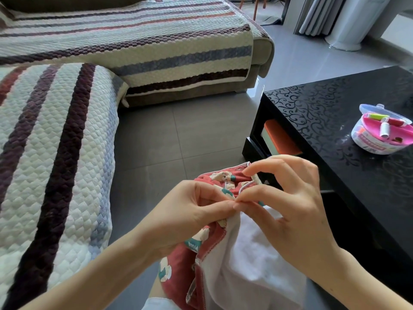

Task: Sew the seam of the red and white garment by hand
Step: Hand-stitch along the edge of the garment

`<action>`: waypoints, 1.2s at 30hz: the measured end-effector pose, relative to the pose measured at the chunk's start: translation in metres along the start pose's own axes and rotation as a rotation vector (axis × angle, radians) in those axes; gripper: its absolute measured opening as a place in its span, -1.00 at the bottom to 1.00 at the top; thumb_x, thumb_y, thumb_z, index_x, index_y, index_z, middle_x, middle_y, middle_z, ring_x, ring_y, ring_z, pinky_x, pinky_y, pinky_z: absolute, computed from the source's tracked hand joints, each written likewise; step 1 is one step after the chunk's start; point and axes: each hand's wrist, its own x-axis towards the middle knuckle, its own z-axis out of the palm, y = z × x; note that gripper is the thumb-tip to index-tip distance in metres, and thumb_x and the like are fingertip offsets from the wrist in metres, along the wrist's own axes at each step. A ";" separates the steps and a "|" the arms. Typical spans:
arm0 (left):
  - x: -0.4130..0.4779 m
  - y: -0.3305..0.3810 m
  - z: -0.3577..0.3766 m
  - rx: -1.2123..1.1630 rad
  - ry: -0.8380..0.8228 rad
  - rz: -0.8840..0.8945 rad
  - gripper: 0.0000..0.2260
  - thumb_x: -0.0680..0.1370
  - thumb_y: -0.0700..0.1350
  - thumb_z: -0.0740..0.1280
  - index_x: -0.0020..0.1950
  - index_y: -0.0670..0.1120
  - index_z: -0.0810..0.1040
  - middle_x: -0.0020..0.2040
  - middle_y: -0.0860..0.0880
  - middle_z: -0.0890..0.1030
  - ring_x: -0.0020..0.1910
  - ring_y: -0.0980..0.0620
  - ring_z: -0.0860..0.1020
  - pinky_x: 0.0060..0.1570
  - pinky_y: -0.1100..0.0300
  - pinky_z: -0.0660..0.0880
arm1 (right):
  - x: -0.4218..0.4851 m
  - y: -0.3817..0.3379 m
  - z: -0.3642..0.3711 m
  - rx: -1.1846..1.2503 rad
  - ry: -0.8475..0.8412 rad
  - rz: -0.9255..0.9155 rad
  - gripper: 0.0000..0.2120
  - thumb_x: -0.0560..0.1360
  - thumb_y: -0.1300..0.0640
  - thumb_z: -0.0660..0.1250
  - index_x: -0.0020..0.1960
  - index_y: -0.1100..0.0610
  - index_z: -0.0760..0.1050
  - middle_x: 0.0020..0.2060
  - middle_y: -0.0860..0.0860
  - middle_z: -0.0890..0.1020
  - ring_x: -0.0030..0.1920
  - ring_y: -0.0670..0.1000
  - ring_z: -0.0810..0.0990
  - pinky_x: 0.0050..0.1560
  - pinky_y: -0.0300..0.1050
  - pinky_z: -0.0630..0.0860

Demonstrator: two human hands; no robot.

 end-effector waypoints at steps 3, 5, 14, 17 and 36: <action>0.000 -0.002 0.002 0.073 0.025 0.034 -0.86 0.43 -0.22 0.45 -0.34 -0.11 0.64 -0.44 0.03 0.59 -0.43 0.17 0.50 -0.36 0.35 0.44 | -0.001 -0.003 0.002 0.033 -0.014 -0.173 -0.88 0.48 0.18 0.33 -0.20 0.06 0.60 -0.18 -0.06 0.63 -0.07 0.04 0.60 0.00 0.12 0.36; -0.002 -0.001 0.002 0.109 0.022 0.031 -0.85 0.47 -0.27 0.41 -0.31 -0.18 0.63 -0.45 0.02 0.58 -0.45 0.16 0.50 -0.38 0.35 0.44 | -0.004 -0.003 0.004 0.071 -0.043 -0.224 -0.88 0.50 0.24 0.29 -0.12 0.03 0.50 -0.24 -0.04 0.62 -0.17 0.03 0.61 0.00 0.10 0.37; 0.005 -0.015 0.007 0.380 0.195 -0.038 -0.83 0.44 -0.22 0.43 -0.36 -0.13 0.64 -0.45 -0.03 0.58 -0.41 0.09 0.49 -0.34 0.10 0.51 | 0.006 -0.003 0.001 0.603 0.083 -0.017 -0.91 0.50 0.36 0.25 -0.16 0.25 0.47 -0.30 0.11 0.57 -0.22 0.15 0.54 -0.14 0.05 0.47; 0.005 -0.024 0.005 0.312 0.162 -0.136 -0.84 0.47 -0.18 0.42 -0.32 -0.14 0.66 -0.47 0.06 0.55 -0.42 0.15 0.45 -0.34 0.28 0.41 | 0.027 0.000 -0.006 0.880 0.098 0.249 -0.90 0.55 0.26 0.26 -0.14 0.24 0.42 -0.35 0.16 0.58 -0.30 0.17 0.61 -0.14 0.02 0.57; -0.020 0.004 -0.025 -0.024 0.010 -0.183 -0.85 0.41 -0.16 0.39 -0.20 -0.26 0.63 -0.54 0.00 0.50 -0.63 0.16 0.47 -0.61 0.41 0.36 | 0.048 0.144 0.034 0.320 -0.078 0.826 -0.86 0.46 -0.04 0.25 -0.10 -0.01 0.52 -0.34 -0.10 0.50 -0.27 0.00 0.49 -0.27 -0.13 0.39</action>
